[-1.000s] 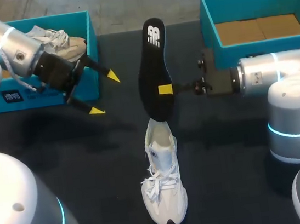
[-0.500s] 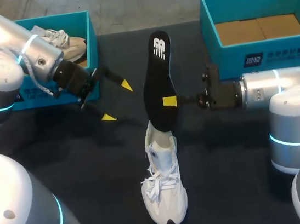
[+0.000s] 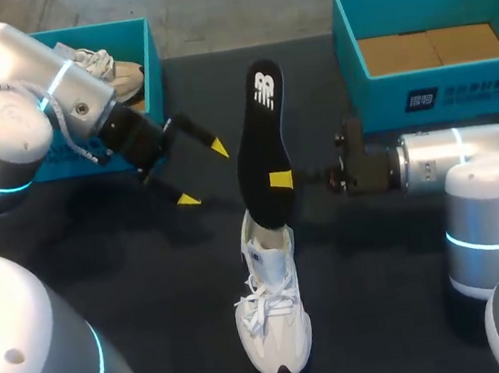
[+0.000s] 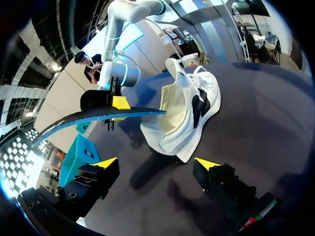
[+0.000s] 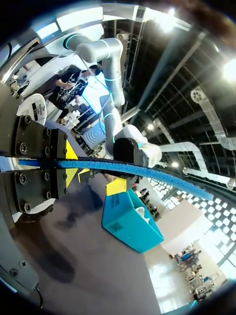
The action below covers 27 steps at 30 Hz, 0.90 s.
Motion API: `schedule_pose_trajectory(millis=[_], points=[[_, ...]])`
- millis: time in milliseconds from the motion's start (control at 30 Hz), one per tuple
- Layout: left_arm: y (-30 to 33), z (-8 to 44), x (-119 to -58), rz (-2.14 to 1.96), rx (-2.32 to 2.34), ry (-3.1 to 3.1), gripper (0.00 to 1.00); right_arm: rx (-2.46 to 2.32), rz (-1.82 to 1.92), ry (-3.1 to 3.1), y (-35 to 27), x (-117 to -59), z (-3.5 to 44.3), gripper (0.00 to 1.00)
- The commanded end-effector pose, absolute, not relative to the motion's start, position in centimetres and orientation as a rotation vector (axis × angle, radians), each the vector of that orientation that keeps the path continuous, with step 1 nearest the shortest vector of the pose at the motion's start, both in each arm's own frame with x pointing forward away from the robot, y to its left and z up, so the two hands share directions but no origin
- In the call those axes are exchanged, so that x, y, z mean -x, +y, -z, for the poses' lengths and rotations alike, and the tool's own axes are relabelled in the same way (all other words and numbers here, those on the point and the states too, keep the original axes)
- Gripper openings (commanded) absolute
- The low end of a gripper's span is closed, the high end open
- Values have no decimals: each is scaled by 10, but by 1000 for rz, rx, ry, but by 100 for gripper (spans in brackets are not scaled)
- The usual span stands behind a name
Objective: Take the shoe out of the shoebox, open the shoe tongue, remove and reinsert the insole, then place the shoe into the shoebox
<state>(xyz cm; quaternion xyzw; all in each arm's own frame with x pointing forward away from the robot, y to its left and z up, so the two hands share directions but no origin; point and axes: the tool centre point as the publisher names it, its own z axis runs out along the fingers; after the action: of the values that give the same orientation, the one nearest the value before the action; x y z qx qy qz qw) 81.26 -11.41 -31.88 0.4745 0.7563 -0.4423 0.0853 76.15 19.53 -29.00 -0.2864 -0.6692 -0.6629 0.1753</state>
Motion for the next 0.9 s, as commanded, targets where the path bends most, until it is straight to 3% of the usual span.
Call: schedule_pose_trajectory(millis=[33, 900], points=[[-117, 323, -799, 1243, -1378, 2277, 100, 811, 1883, -1901, 200, -759, 294, 0], [-123, 339, -800, 1271, -1368, 2347, 100, 828, 1885, -1924, 201, -753, 305, 0]])
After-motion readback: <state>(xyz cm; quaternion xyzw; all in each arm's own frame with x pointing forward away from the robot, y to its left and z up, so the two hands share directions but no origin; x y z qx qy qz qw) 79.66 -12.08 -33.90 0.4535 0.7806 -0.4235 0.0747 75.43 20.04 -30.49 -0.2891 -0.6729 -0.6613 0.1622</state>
